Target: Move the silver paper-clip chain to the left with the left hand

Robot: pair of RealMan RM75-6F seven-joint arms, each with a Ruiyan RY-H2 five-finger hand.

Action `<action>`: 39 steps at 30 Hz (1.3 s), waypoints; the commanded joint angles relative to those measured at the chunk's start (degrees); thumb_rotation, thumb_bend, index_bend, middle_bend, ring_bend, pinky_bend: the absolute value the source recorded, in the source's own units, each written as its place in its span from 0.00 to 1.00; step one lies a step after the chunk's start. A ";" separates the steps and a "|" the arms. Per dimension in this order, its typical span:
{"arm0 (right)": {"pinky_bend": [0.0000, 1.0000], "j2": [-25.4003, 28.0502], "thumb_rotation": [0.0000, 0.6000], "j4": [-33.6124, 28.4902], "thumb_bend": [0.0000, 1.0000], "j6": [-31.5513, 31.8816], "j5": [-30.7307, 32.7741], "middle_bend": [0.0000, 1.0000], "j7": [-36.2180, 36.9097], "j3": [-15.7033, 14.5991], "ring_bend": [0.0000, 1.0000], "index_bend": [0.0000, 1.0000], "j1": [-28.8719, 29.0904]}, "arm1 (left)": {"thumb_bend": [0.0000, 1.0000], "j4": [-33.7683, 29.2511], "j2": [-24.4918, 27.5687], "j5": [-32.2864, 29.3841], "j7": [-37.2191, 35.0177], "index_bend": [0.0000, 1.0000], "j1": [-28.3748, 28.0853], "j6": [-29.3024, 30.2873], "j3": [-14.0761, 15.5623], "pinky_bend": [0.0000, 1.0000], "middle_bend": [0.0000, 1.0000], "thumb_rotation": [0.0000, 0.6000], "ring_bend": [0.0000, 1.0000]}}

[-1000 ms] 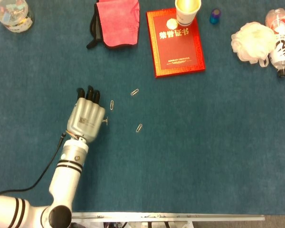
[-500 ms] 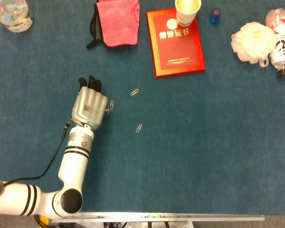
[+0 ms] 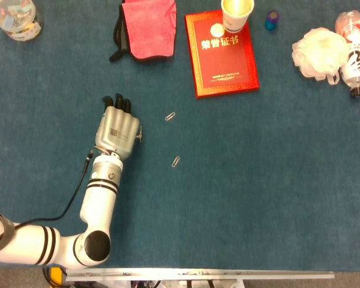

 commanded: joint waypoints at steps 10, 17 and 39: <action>0.44 0.08 1.00 -0.04 0.97 0.00 0.03 0.43 0.21 0.06 0.37 0.49 -0.10 | 0.33 -7.81 4.97 3.75 -2.16 0.60 1.31 5.78 2.96 0.19 0.17 1.00 0.11; 0.44 -0.03 1.00 -0.15 0.97 -0.12 -0.17 0.43 -0.25 0.00 0.37 0.49 -0.07 | 0.33 -18.29 15.58 7.36 -8.36 0.60 5.17 9.66 5.03 0.19 0.17 1.00 0.11; 0.44 -0.03 1.00 -2.58 0.97 -3.33 -0.17 0.43 -4.69 -0.17 0.37 0.49 1.36 | 0.33 -9.12 18.99 11.26 -22.37 0.60 12.87 2.04 11.45 0.19 0.17 1.00 0.11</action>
